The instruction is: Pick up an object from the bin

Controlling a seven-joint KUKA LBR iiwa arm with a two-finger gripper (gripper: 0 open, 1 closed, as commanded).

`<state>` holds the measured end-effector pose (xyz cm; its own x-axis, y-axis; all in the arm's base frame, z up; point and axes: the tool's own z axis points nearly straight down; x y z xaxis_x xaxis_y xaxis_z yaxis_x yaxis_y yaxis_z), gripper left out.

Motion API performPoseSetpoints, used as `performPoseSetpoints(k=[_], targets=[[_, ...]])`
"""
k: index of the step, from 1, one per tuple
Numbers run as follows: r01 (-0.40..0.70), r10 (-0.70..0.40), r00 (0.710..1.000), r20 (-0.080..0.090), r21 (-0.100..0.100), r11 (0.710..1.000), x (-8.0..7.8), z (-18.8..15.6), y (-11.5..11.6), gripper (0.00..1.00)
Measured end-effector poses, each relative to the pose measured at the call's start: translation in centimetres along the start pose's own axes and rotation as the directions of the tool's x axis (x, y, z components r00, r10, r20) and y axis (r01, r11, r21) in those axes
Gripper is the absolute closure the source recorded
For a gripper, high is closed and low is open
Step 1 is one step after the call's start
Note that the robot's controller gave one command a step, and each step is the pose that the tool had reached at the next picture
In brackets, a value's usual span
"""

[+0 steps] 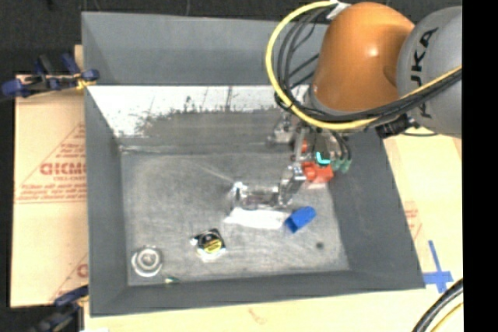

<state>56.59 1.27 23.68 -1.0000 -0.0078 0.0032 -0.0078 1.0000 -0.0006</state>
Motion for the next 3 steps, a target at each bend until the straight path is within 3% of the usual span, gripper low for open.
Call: performPoseSetpoints(k=[1, 2, 3], targets=[[-0.080, 0.080, 0.997, 0.000, -0.002, 0.997, 1.6, 13.7, 0.0, 0.00], [-0.051, 0.051, 0.999, 0.015, -0.003, 0.999, 0.6, 16.3, -1.2, 0.00], [0.497, -0.497, 0.867, 0.016, 0.011, 0.868, -0.9, 16.2, 0.7, 0.00]])
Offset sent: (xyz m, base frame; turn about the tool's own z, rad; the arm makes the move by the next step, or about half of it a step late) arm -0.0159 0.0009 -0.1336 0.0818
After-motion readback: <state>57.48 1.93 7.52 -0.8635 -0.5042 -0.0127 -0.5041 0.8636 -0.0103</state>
